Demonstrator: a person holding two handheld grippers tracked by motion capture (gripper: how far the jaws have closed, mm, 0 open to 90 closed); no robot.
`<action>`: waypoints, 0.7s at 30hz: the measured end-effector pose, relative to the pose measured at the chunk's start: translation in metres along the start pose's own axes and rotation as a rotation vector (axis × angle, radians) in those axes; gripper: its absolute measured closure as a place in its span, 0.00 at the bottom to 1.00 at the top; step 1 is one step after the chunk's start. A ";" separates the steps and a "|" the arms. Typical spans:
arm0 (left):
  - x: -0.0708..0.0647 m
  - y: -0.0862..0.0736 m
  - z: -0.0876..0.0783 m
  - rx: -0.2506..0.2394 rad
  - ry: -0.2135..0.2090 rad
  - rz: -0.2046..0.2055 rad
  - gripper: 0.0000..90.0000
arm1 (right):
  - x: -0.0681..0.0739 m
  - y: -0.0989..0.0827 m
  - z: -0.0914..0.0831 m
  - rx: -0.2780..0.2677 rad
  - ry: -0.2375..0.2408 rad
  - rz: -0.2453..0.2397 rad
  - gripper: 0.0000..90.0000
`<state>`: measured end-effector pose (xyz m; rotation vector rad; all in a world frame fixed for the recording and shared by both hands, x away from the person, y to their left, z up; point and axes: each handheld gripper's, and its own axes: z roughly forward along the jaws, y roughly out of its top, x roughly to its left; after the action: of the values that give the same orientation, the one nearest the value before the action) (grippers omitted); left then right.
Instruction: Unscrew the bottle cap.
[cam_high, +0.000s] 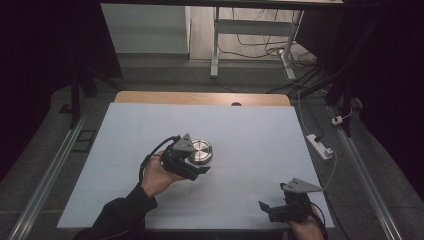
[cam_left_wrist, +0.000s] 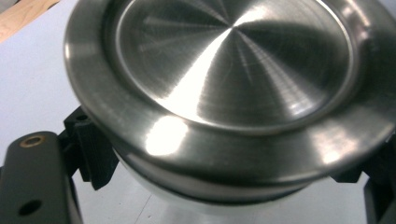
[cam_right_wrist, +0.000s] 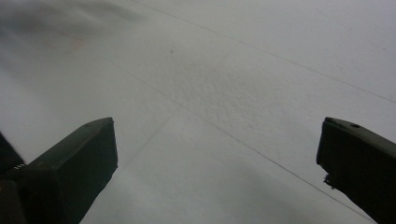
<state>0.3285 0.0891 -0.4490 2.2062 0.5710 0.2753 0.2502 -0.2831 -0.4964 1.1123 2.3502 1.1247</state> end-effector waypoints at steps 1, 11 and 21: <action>0.000 0.000 0.000 -0.002 -0.003 -0.002 0.18 | 0.000 0.000 0.000 0.000 0.000 0.000 0.00; 0.001 -0.002 0.000 -0.003 -0.005 -0.001 0.18 | 0.004 0.007 0.000 -0.031 0.031 -0.008 0.00; 0.003 -0.005 0.003 -0.008 -0.005 -0.021 0.18 | 0.012 0.017 0.001 -0.068 0.063 -0.044 0.00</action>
<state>0.3301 0.0916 -0.4547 2.1912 0.5888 0.2613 0.2520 -0.2662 -0.4834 1.0111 2.3525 1.2311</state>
